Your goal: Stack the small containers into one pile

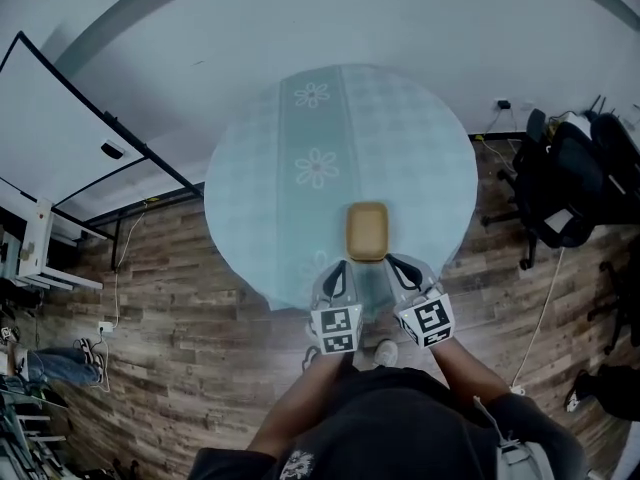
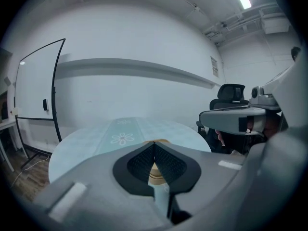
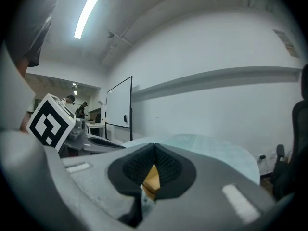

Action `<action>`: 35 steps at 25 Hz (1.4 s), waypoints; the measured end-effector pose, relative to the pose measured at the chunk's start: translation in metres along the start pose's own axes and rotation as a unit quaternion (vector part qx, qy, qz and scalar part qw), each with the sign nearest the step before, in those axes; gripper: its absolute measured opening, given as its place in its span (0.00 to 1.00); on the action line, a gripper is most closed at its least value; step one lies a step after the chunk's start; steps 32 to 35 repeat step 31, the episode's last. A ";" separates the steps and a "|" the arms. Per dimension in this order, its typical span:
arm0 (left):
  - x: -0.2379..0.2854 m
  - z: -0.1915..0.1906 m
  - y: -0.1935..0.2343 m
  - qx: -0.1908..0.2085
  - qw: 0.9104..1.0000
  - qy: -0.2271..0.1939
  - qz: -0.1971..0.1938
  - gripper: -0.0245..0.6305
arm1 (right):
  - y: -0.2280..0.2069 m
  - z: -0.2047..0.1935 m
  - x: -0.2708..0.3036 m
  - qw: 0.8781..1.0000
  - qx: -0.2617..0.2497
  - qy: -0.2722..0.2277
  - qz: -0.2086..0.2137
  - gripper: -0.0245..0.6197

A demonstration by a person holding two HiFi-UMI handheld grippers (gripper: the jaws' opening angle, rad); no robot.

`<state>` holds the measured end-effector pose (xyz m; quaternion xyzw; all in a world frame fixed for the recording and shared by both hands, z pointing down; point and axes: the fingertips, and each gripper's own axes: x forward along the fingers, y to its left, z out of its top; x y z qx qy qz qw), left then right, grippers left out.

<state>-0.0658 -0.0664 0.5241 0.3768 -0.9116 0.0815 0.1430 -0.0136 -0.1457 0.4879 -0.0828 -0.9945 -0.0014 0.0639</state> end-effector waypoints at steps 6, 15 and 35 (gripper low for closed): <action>-0.015 0.023 0.007 -0.030 0.998 -0.042 -0.023 0.05 | 0.004 0.013 -0.002 1.000 -0.006 -0.011 -0.007 0.04; -0.023 0.032 0.020 -0.024 0.998 -0.054 -0.008 0.05 | 0.002 0.021 -0.007 1.000 -0.010 -0.011 -0.019 0.04; -0.021 0.014 0.029 -0.018 0.999 -0.033 -0.005 0.05 | 0.003 0.017 0.003 1.000 0.000 -0.005 -0.024 0.04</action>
